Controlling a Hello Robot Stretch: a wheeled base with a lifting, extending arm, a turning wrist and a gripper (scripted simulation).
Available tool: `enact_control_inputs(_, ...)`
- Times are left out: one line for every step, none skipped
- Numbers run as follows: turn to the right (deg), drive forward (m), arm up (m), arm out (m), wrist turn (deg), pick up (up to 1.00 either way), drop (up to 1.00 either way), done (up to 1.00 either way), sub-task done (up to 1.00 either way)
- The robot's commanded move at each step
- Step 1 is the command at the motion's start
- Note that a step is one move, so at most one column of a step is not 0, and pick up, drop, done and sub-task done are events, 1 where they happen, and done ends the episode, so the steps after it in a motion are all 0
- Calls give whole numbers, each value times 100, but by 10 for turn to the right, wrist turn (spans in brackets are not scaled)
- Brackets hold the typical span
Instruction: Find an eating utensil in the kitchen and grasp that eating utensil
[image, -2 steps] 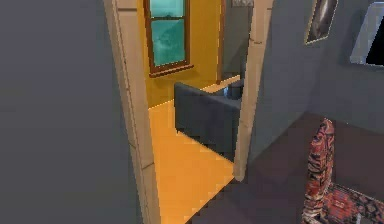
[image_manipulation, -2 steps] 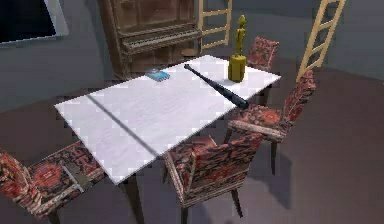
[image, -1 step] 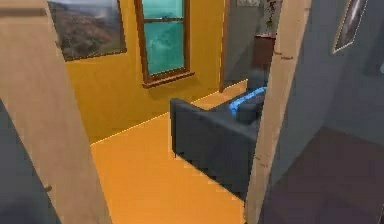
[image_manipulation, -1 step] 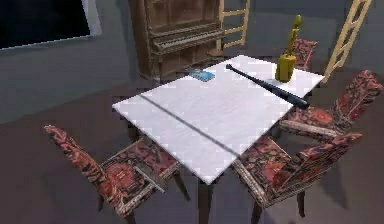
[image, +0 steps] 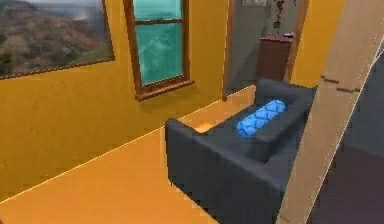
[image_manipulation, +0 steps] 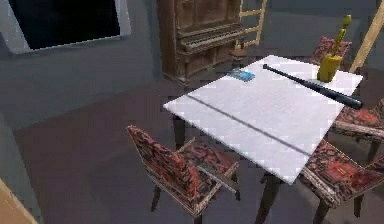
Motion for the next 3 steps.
enact_control_inputs(-180, 0, 0, 0, 0, 0, 0, 0, 0)
enact_control_inputs(0, 100, 0, 0, 0, 0, 0, 0, 0)
enact_control_inputs(-60, 0, 0, 0, 0, 0, 0, 0, 0)
